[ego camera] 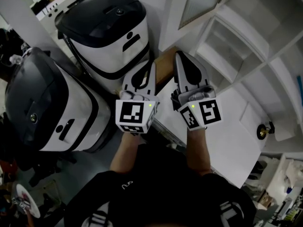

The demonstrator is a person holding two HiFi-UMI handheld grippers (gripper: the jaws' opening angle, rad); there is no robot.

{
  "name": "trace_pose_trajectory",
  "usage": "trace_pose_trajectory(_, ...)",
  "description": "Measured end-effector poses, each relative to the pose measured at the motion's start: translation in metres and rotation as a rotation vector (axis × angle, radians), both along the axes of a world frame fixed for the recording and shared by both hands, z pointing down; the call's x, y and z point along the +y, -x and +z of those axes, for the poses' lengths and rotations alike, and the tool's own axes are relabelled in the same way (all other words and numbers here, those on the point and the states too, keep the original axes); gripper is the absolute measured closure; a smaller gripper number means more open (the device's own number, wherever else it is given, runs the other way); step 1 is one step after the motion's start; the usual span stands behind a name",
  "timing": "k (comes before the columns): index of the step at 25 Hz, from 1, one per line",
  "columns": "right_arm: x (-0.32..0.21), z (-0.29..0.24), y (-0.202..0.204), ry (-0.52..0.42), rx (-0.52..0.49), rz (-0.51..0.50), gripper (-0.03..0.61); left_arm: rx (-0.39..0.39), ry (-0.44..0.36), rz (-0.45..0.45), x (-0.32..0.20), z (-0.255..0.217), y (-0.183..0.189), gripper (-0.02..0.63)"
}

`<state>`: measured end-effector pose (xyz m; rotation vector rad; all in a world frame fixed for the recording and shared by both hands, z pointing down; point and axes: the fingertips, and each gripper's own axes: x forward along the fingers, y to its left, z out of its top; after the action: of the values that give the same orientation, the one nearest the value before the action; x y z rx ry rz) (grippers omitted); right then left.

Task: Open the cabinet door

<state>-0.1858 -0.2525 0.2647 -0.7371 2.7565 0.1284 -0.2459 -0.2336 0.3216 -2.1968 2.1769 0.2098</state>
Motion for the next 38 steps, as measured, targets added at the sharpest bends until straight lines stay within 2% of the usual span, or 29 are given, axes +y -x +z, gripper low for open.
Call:
trace_pose_trajectory(15,-0.030,0.014,-0.063,0.035,0.035,0.137,0.558,0.009,0.016,0.155,-0.038,0.005,-0.069,0.603)
trace_pose_trajectory(27,-0.053,0.031,-0.155,0.075,0.100,0.374,0.558,0.026,0.020,0.364,-0.066,0.004,-0.161,0.603)
trace_pose_trajectory(32,-0.056,0.049,-0.202,0.139,0.156,0.496,0.558,0.028,0.031,0.457,-0.073,0.012,-0.207,0.603)
trace_pose_trajectory(38,-0.053,0.056,-0.264,0.134,0.152,0.641,0.558,0.036,0.030,0.582,-0.072,0.010,-0.267,0.603)
